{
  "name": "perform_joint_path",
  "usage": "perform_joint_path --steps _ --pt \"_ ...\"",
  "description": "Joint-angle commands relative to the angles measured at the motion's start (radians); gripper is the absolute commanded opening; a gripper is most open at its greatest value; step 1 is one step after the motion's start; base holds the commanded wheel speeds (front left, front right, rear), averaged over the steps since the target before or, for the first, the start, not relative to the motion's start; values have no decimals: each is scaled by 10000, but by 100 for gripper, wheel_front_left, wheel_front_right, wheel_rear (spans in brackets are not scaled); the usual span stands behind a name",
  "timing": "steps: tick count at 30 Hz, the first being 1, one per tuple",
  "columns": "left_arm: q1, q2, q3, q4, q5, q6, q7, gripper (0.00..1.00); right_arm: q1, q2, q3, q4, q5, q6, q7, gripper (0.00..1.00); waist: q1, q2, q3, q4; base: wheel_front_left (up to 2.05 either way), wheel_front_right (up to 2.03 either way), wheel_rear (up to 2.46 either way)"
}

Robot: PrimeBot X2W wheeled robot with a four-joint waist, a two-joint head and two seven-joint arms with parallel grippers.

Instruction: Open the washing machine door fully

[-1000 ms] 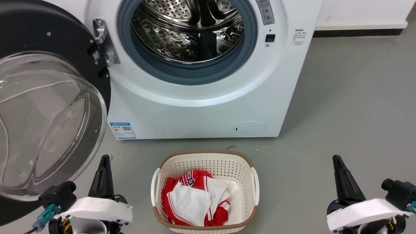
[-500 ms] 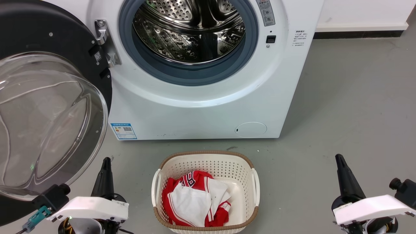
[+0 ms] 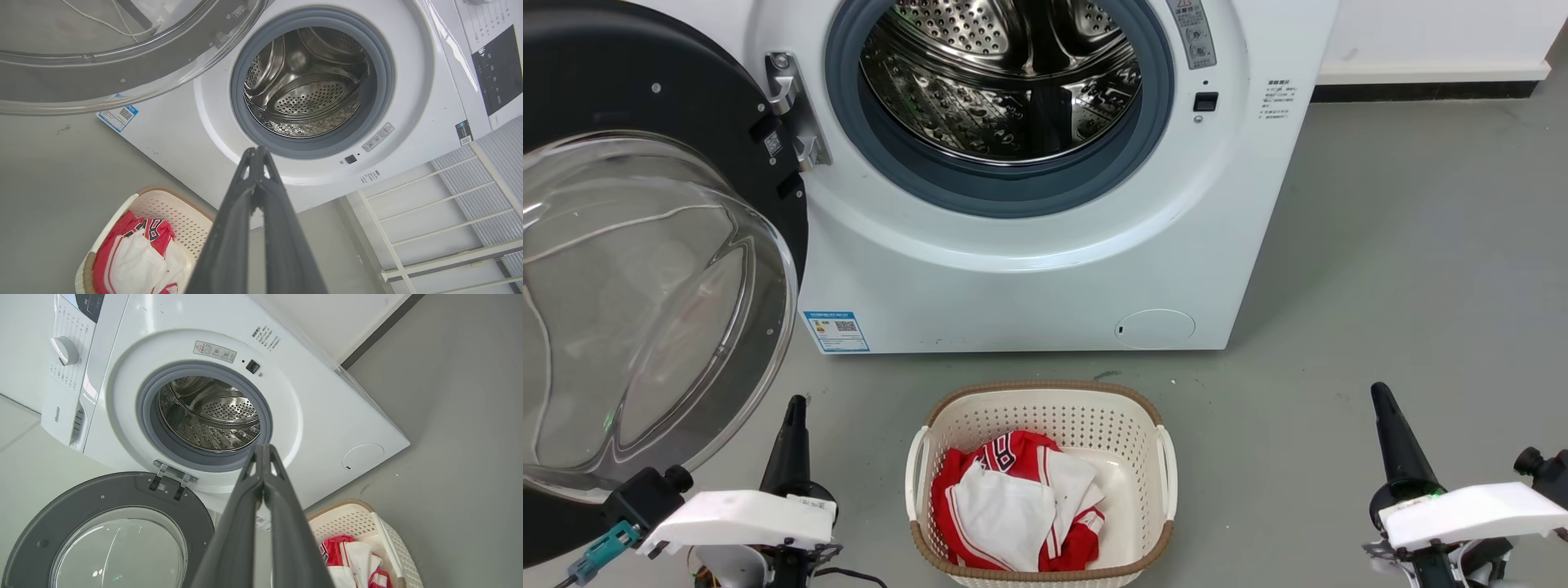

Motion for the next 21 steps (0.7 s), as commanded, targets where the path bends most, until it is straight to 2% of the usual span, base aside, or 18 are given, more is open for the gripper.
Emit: perform_joint_path --steps 1,21 --pt "-251 29 68 -54 -404 -99 103 0 -275 -76 -44 -20 429 0 78 0 0 0 -8 5 0 0 0" --pt "-326 -23 176 164 -2732 -254 678 0 -484 -78 -235 332 2759 -1 496 0 0 0 -80 51 0 0 0"
